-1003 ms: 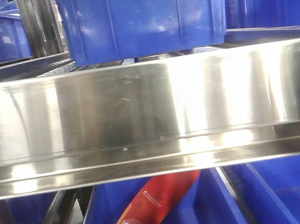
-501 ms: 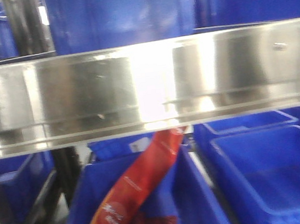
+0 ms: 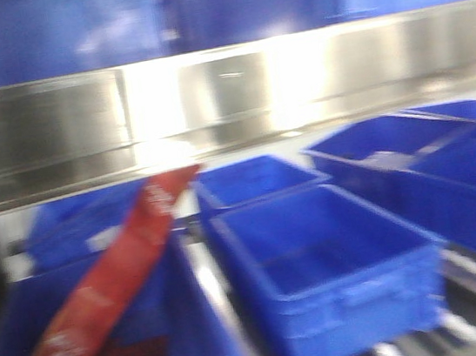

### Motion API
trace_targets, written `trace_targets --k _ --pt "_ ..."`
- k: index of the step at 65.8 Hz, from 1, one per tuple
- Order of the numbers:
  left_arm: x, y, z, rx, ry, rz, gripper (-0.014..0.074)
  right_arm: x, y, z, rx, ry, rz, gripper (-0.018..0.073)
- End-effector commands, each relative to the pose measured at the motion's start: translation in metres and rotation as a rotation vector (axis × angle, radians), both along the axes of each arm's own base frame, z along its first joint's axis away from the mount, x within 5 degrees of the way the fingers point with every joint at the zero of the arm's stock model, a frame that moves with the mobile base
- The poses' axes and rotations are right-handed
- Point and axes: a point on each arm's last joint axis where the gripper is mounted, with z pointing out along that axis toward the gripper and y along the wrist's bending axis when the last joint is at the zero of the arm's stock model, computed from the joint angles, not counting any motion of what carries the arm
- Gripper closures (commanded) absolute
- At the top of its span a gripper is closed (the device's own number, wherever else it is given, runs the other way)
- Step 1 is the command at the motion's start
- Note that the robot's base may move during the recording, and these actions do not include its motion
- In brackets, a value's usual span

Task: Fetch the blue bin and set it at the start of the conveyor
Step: 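Carry the teal bin in both grippers while driving toward the conveyor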

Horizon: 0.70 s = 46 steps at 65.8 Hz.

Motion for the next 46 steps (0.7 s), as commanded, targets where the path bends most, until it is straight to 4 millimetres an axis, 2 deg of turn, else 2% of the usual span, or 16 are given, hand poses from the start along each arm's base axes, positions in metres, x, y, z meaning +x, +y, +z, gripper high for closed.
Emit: trace_targets --k 1,46 --pt "-0.0024 0.0058 0.0101 0.022 -0.079 0.012 0.0708 -0.0041 -0.0049 0.0085 -0.044 -0.062 -0.018 0.0711" --pt "-0.0023 0.0060 0.0101 0.024 -0.079 0.014 0.0708 -0.0041 -0.0049 0.0085 -0.044 -0.062 -0.018 0.0711"
